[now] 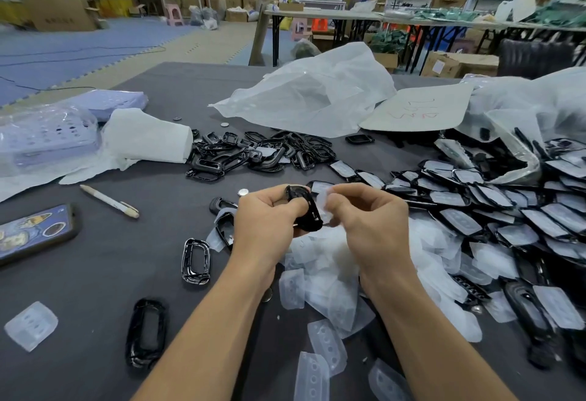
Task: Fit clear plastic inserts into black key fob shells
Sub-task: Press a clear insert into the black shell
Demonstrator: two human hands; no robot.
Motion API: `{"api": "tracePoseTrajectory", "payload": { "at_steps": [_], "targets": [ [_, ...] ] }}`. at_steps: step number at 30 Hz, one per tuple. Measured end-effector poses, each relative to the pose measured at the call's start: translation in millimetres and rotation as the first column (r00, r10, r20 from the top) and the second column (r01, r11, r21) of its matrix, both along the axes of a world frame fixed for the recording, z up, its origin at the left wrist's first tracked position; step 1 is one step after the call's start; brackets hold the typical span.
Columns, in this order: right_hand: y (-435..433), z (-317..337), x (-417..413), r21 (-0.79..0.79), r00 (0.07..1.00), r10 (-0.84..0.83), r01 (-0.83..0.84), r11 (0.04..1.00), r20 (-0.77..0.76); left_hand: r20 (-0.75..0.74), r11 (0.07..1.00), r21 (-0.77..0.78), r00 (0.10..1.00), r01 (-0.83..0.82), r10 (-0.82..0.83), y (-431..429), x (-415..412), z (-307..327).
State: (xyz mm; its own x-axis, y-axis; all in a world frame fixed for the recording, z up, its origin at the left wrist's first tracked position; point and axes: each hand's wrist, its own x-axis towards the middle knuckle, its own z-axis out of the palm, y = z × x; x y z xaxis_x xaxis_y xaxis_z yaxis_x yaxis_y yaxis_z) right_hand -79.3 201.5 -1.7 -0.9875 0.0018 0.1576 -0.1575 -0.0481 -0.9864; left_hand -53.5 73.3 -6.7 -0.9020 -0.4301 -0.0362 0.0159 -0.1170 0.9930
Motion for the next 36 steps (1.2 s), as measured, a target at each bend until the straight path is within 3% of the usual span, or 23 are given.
{"api": "tracePoseTrajectory", "payload": {
  "at_steps": [3, 5, 7, 9, 15, 20, 27, 28, 30, 32, 36],
  "targets": [
    [1.5, -2.8, 1.4, 0.096, 0.976, -0.168, 0.183, 0.979, -0.141, 0.016, 1.000, 0.001, 1.000, 0.022, -0.022, 4.4, -0.8, -2.2],
    [1.9, -5.5, 1.8, 0.246, 0.934, -0.243, 0.308, 0.919, -0.263, 0.016, 0.999, 0.025, 0.999, 0.033, -0.034, 7.6, -1.5, -3.4],
    [0.4, -8.1, 2.4, 0.413, 0.873, -0.228, 0.415, 0.810, -0.431, 0.017, 0.997, 0.058, 0.999, 0.042, -0.043, 10.3, -2.6, -4.8],
    [-3.0, -10.6, 3.6, 0.496, 0.850, -0.168, 0.439, 0.749, -0.498, 0.013, 0.992, 0.114, 0.998, 0.056, -0.058, 12.2, -2.8, -5.0],
    [0.2, -8.7, -2.7, 0.434, 0.972, 0.009, 0.096, 0.896, -0.234, -0.029, 0.967, 0.245, 0.997, 0.073, -0.068, 8.3, -2.5, -3.0],
    [5.8, -6.4, -6.4, 0.301, 0.996, -0.051, 0.071, 0.951, -0.075, -0.056, 0.959, 0.235, 0.987, 0.161, -0.152, 4.4, -2.7, -4.8],
    [11.7, -6.5, -10.7, 0.455, 0.993, -0.056, 0.098, 0.885, -0.104, -0.020, 0.982, 0.107, 0.988, 0.157, -0.156, 4.6, -3.5, -9.8],
    [11.4, -5.8, -11.3, 0.419, 0.994, -0.058, 0.092, 0.903, -0.093, -0.011, 0.987, 0.076, 0.990, 0.143, -0.142, 4.7, -3.6, -11.1],
    [11.1, -4.3, -12.8, 0.198, 1.000, -0.012, 0.010, 0.980, 0.008, -0.004, 0.991, 0.035, 0.992, 0.126, -0.126, 4.0, -3.7, -12.8],
    [10.4, -3.8, -13.1, 0.004, 0.990, 0.071, -0.072, 0.997, 0.119, -0.013, 0.989, 0.031, 0.989, 0.146, -0.145, 4.4, -3.9, -13.2],
    [7.8, -8.4, -10.5, 0.166, 0.991, 0.085, -0.101, 0.981, 0.100, -0.033, 0.985, 0.073, 0.987, 0.159, -0.157, 7.5, -5.4, -13.8]
  ]
}}
